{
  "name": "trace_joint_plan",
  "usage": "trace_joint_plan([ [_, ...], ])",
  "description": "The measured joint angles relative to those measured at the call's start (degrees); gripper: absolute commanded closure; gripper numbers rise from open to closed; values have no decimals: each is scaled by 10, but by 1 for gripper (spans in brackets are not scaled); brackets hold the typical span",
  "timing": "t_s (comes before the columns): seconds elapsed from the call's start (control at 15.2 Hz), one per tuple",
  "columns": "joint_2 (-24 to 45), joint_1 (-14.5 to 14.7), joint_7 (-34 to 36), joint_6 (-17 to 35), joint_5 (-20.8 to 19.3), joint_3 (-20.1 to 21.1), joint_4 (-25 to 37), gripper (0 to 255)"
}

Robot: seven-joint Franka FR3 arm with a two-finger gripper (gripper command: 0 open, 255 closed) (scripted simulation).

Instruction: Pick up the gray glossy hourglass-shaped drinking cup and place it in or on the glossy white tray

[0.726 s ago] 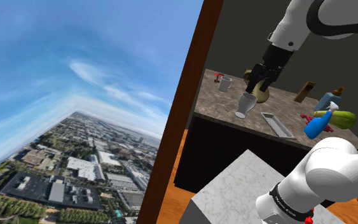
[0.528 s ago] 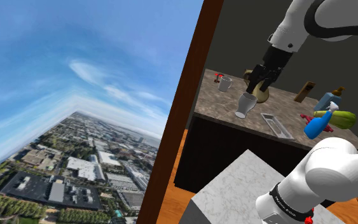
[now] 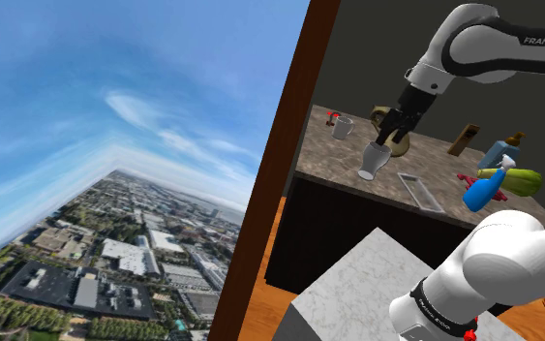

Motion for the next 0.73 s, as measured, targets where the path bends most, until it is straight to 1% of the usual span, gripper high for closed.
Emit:
trace_joint_plan([
  [0.13, 26, -4, -34, 24, -9, -32, 6, 0],
  [0.4, 83, -4, -99, 73, -14, -91, 20, 0],
  [0.66, 153, 7, -165, 116, 0, -148, 49, 0],
  [0.73, 179, 11, -189, 126, 9, -168, 65, 0],
])
